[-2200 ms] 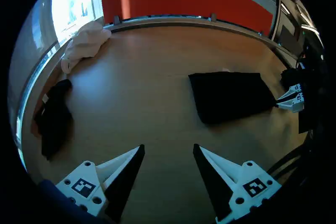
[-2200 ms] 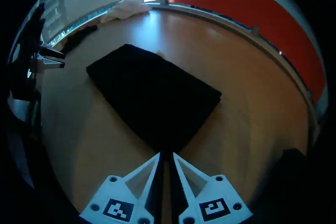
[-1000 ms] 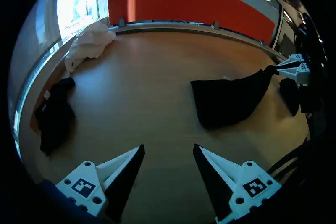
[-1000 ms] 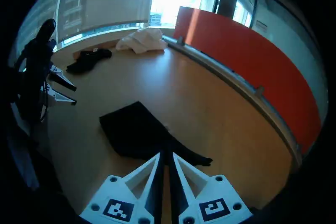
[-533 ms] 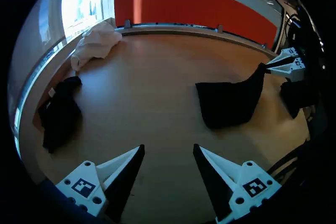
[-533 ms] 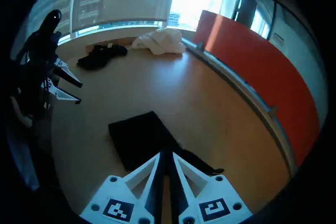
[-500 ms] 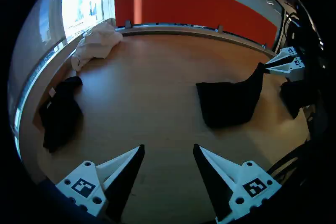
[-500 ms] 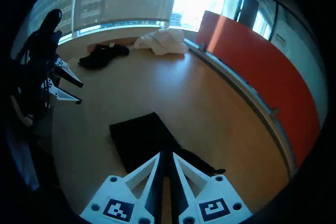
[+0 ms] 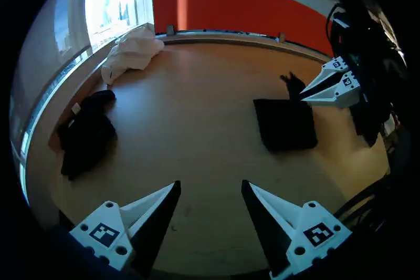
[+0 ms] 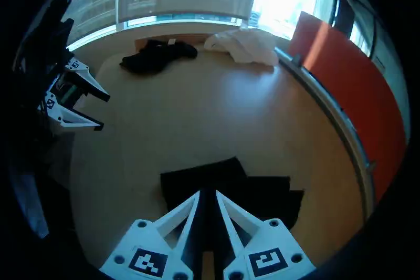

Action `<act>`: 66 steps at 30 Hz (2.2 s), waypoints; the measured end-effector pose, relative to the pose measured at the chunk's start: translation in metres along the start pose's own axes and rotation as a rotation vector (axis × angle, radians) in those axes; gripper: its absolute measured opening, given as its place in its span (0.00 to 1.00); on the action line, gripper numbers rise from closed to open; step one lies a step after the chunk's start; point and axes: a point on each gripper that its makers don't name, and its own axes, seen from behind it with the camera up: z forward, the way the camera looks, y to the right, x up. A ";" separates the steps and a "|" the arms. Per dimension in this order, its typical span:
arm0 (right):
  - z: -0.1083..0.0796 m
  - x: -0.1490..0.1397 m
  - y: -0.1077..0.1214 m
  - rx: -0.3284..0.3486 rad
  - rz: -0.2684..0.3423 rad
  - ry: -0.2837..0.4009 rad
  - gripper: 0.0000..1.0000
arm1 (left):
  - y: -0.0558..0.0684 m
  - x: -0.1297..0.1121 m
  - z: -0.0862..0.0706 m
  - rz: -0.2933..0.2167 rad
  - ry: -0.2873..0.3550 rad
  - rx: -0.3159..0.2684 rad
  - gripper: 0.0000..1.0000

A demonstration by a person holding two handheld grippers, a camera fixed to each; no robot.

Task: Fold towel

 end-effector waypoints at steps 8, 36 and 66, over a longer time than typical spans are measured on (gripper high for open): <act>0.032 -0.005 -0.022 0.064 0.030 -0.033 0.07 | -0.016 -0.017 -0.010 -0.035 -0.013 0.031 0.85; 0.014 -0.033 -0.005 -0.006 0.096 -0.039 0.66 | -0.022 -0.015 -0.010 -0.052 -0.009 0.039 0.85; 0.000 -0.118 -0.027 -0.040 0.235 -0.137 0.64 | -0.017 -0.011 -0.006 -0.026 -0.012 0.027 0.85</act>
